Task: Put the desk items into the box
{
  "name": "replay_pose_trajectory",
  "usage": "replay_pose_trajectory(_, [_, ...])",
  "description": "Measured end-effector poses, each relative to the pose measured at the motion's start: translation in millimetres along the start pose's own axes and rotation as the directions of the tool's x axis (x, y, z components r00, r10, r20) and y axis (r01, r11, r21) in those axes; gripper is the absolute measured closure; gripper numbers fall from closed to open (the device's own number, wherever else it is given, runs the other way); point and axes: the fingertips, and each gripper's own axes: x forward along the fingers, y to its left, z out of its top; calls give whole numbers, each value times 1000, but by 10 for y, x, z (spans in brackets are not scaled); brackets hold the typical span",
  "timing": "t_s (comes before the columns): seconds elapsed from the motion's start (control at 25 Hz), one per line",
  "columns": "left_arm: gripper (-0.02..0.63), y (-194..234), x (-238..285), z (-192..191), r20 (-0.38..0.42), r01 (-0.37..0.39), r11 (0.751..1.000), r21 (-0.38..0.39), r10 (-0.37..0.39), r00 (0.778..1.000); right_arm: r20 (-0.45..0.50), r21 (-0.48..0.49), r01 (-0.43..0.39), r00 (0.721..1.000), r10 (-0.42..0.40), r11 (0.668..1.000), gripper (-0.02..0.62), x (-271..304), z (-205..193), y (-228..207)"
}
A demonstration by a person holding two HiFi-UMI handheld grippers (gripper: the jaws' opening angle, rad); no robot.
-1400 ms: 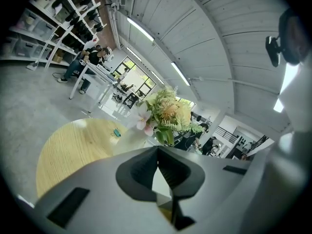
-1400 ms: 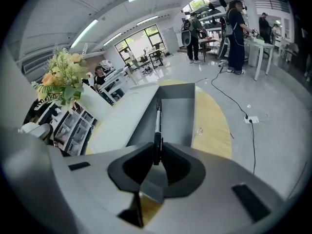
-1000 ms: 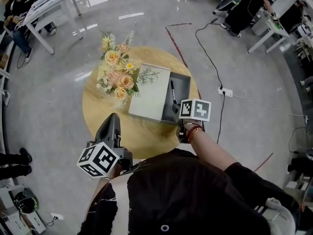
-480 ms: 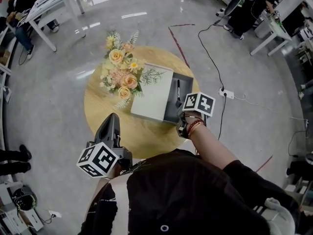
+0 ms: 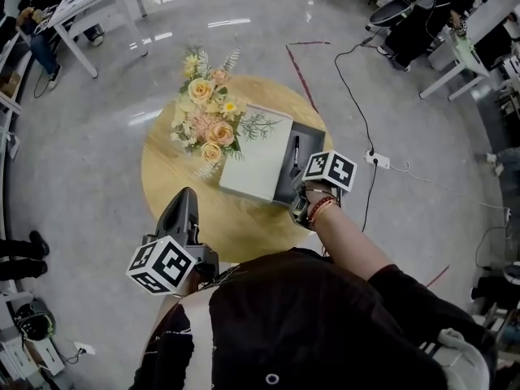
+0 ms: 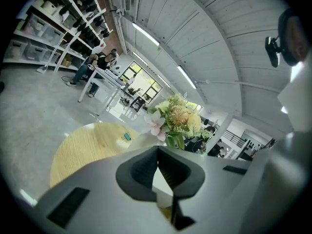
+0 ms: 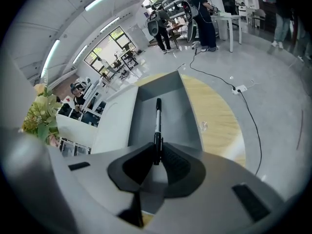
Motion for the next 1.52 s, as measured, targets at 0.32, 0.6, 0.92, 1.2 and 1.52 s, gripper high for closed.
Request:
replay_pose_trajectory(0.32, [595,12,-7,4,8,-10,1000,-11,10,1000,-15,8,-6,1000,6,1000,529,43,-6,34])
replay_pose_trajectory(0.6, [595,20,4,-2,15,-20,1000,-16,20,1000,-28,11,-7,1000,7,1000,529,97,-1,23])
replay_pose_trajectory(0.92, [595,30,-18,4,25,-38,999,-20,38,999,-48,13,-9,999,10,1000,529,144,-6,30])
replay_pose_trajectory(1.2, [595,50,-33,-32,30,-53,998,-30,54,998,-67,12,-24,997,25,1000,529,193,-14,46])
replay_pose_trajectory(1.52, [595,36,-29,-56,26,-59,998,-28,60,998,-85,21,-44,995,45,999,528,232,-24,54])
